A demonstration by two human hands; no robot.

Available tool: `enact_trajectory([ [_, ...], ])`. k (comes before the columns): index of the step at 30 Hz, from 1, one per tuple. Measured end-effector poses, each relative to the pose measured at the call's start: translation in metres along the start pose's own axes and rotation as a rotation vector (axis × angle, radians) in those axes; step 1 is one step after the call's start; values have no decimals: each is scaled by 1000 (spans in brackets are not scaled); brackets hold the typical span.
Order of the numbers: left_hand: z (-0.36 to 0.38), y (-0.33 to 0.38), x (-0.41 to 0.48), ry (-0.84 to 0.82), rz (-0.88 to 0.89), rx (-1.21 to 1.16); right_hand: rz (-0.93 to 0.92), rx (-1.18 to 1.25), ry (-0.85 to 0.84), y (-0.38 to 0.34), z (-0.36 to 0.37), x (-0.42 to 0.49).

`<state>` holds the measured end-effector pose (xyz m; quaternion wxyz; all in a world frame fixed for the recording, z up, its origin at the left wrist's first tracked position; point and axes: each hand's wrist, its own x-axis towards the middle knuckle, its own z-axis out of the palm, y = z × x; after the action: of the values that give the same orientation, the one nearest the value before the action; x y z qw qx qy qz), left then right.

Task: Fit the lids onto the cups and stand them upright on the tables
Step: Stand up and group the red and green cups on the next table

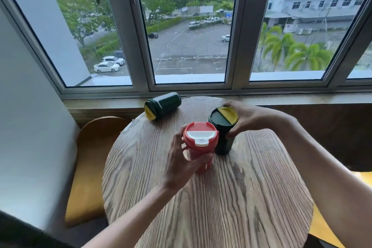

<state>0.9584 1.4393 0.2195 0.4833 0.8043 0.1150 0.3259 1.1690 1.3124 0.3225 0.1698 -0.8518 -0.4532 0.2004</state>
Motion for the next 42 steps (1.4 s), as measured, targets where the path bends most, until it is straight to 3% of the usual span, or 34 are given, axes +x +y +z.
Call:
enact_trajectory([
  [10, 0, -1, 1, 1, -17, -9, 25, -118, -9, -8, -8, 9],
  [25, 0, 1, -1, 6, -53, -31, -54, -58, -207, -37, -16, 40],
  [32, 0, 0, 0, -3, -49, -12, -100, -42, -127, -38, -12, 40],
  [42, 0, -3, 0, -1, -43, -19, -57, 7, -155, -38, -10, 37],
])
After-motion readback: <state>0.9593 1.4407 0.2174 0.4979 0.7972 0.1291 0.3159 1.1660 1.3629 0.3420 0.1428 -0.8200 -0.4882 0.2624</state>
